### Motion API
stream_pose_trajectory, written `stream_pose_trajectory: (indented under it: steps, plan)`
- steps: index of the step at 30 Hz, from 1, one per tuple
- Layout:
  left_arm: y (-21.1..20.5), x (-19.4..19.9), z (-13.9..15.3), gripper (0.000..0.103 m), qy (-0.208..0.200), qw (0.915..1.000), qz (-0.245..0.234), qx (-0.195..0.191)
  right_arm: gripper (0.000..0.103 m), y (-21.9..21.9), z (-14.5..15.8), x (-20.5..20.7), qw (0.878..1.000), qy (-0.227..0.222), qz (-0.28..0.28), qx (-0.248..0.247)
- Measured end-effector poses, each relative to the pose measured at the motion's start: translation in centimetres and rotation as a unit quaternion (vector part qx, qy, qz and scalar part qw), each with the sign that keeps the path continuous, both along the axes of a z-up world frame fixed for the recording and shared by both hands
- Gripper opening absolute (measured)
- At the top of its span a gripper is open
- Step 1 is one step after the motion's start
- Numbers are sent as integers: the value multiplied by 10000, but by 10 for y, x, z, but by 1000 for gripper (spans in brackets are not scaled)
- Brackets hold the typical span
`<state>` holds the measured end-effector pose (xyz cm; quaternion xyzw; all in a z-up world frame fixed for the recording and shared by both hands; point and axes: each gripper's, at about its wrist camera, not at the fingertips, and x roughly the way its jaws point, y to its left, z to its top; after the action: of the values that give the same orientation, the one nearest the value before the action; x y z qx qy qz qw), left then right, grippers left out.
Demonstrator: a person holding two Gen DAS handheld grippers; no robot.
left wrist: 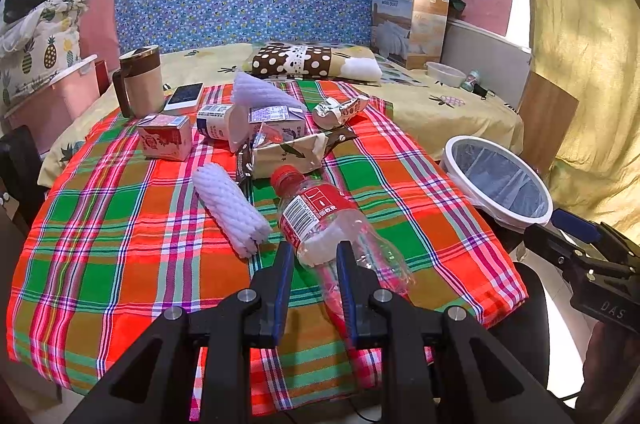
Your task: Collect trash
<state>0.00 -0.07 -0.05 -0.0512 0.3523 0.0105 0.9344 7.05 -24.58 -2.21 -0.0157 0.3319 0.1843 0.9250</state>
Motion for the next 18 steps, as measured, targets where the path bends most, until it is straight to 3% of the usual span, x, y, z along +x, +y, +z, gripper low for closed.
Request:
stream_pose_trajectory:
  steps: [18]
  plan:
    - [0,0,0,22,-2,10000,7,-1,78,-1,0,0,10000,-7,-4,-7]
